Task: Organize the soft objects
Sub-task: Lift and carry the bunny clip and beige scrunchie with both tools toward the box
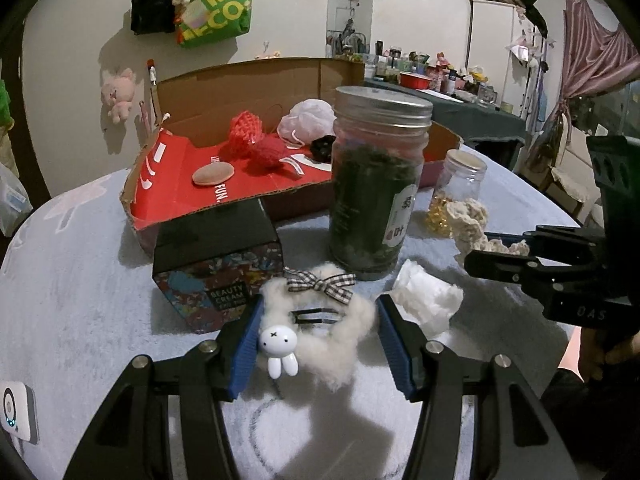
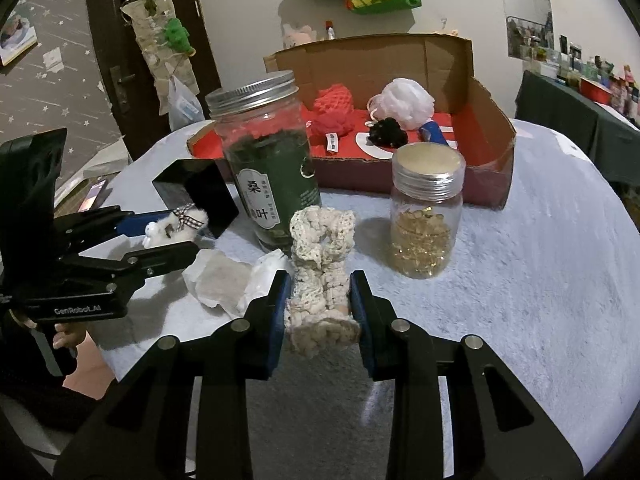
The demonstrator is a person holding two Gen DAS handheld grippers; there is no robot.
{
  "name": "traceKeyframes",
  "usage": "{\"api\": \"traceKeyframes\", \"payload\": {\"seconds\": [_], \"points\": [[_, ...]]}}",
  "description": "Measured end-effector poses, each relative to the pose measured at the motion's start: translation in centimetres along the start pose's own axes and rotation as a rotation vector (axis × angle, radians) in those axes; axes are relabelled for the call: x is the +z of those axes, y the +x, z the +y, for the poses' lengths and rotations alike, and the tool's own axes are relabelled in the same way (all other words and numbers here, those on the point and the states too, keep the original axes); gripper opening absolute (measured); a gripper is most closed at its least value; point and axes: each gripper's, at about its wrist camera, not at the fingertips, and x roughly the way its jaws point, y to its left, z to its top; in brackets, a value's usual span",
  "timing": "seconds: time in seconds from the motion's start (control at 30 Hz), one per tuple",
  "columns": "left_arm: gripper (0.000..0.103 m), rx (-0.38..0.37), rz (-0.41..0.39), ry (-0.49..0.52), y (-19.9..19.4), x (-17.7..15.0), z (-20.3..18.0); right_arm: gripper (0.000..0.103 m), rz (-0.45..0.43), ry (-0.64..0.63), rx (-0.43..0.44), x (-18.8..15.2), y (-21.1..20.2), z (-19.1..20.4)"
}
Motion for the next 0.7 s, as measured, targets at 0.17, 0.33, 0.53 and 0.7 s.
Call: {"api": "traceKeyframes", "payload": {"seconds": [0.17, 0.33, 0.53, 0.7], "points": [[0.058, 0.003, -0.005, 0.004, -0.05, 0.16, 0.06, 0.029, -0.001, 0.001, 0.0, 0.0, -0.02, -0.1], [0.058, -0.001, -0.013, 0.01, -0.29, 0.27, -0.04, 0.029, -0.005, -0.01, -0.003, 0.1, -0.05, 0.0], [0.058, -0.009, -0.006, 0.007, -0.21, 0.09, -0.06, 0.029, 0.003, -0.017, -0.005, 0.01, 0.02, 0.13], [0.058, -0.003, 0.01, -0.016, -0.17, -0.33, 0.67, 0.029, 0.009, -0.006, -0.008, -0.18, -0.23, -0.33]]}}
